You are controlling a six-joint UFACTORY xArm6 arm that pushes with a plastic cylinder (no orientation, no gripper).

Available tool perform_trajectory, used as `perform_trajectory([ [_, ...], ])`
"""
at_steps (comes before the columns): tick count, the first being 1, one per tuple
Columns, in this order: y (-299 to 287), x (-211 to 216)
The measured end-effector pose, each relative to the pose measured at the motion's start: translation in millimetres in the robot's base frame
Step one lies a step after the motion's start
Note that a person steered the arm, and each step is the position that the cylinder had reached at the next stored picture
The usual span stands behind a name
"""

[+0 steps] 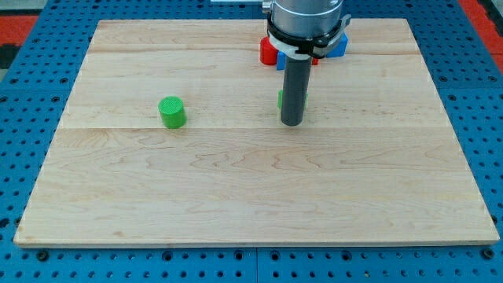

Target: Push the green circle towards the group of blocks

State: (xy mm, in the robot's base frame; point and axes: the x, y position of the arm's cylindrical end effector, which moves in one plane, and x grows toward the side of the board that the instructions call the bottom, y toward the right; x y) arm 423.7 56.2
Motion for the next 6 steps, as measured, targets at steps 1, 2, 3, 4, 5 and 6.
perform_trajectory([
  [1, -2, -39],
  [2, 5, -79],
  [3, 23, -47],
  [4, 3, 49],
  [5, -99, 71],
  [6, -158, 38],
])
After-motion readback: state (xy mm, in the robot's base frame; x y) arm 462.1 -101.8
